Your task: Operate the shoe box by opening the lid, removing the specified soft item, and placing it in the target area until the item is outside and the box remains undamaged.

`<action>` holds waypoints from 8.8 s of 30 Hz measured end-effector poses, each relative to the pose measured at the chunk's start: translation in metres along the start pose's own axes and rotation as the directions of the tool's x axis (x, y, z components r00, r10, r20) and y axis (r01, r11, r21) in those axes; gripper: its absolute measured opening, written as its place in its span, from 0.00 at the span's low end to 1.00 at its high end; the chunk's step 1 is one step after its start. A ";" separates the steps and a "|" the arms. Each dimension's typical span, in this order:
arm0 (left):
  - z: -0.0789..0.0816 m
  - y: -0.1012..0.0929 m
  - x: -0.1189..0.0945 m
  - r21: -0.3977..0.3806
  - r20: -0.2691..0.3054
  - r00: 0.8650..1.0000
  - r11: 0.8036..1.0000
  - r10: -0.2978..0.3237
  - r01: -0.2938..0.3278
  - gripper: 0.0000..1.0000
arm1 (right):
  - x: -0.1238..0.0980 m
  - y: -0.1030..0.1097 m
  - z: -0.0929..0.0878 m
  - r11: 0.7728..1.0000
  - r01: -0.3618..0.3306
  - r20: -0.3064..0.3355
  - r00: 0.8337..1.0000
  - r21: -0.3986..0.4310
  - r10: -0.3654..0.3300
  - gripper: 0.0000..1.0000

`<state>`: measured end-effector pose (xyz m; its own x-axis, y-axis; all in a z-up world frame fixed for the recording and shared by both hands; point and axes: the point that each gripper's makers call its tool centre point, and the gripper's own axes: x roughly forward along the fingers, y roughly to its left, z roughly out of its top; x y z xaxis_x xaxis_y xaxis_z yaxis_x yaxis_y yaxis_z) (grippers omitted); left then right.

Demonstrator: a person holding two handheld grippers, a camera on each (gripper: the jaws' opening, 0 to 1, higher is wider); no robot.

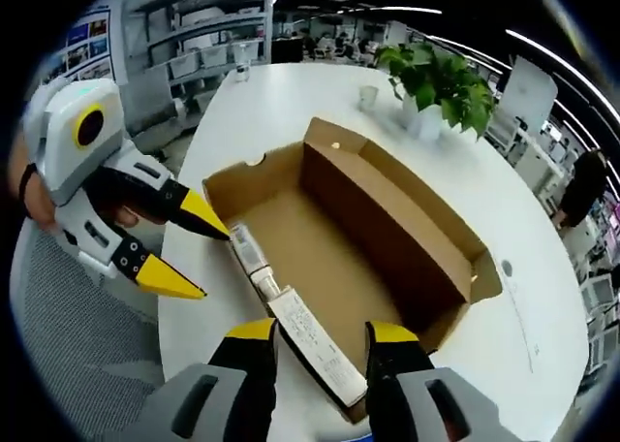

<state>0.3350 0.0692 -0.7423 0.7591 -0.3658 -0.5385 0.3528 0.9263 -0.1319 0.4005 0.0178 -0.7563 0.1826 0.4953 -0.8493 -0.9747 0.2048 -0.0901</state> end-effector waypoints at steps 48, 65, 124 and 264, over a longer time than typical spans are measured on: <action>-0.004 0.006 -0.001 -0.049 0.004 1.000 0.999 0.003 -0.002 0.31 | 0.046 0.002 0.001 0.947 -0.259 -0.198 0.955 -0.191 0.222 0.43; -0.006 0.007 -0.002 -0.052 0.006 1.000 0.999 0.008 -0.008 0.31 | 0.055 0.010 -0.001 0.944 -0.266 -0.197 0.954 -0.195 0.228 0.38; -0.006 -0.004 0.000 0.003 -0.012 1.000 1.000 -0.016 0.016 0.30 | -0.053 -0.036 0.026 0.978 0.030 -0.034 0.999 -0.208 -0.038 0.17; -0.015 0.032 -0.011 0.138 -0.065 0.985 0.979 0.157 -0.147 0.31 | -0.148 -0.180 -0.294 0.967 0.249 -0.282 0.926 -0.045 -0.251 0.25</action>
<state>0.3296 0.1038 -0.7536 0.7680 -0.2089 -0.6054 0.3094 0.9487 0.0651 0.5107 -0.3402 -0.7672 0.3775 0.1690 -0.9105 -0.9033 0.2837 -0.3218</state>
